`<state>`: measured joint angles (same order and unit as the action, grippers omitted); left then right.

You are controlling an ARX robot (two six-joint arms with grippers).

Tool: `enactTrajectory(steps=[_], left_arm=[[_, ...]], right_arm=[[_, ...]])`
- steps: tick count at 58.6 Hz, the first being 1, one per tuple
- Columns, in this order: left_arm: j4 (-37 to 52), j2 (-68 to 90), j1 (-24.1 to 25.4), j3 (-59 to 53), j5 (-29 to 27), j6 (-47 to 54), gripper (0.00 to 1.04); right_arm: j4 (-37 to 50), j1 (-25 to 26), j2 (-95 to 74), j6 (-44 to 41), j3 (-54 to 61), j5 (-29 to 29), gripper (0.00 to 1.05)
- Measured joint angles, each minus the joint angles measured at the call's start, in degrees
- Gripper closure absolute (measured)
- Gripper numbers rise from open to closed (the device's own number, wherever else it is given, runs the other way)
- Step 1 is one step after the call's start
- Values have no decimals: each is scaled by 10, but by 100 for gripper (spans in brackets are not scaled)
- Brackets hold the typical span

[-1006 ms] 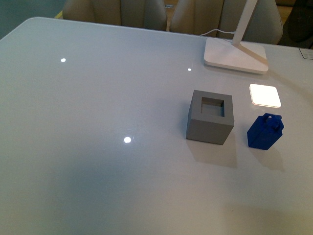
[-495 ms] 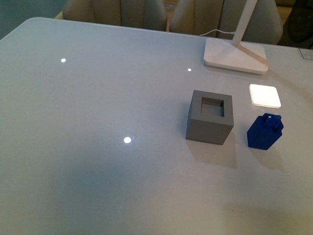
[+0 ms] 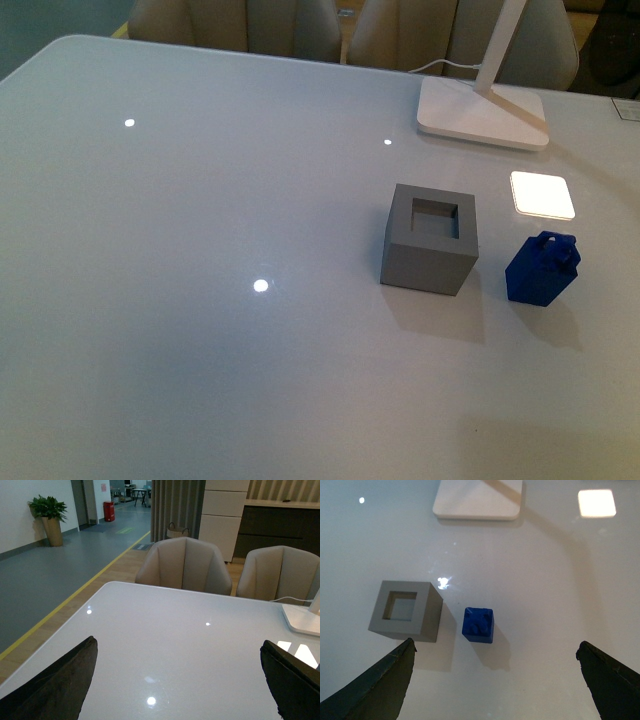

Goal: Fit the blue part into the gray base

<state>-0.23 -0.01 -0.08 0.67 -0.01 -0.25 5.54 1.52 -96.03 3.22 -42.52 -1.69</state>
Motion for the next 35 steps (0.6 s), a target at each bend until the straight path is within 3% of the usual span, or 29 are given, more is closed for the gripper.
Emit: enactTrajectory(steps=[17,35], left_arm=[[0,0,0,0,0,0,7],[0,0,0,0,0,0,7]], right_arm=[[-4,-24,-192,58,-99,-2,9],[-9,-33,-260,94,-149,-2,9]])
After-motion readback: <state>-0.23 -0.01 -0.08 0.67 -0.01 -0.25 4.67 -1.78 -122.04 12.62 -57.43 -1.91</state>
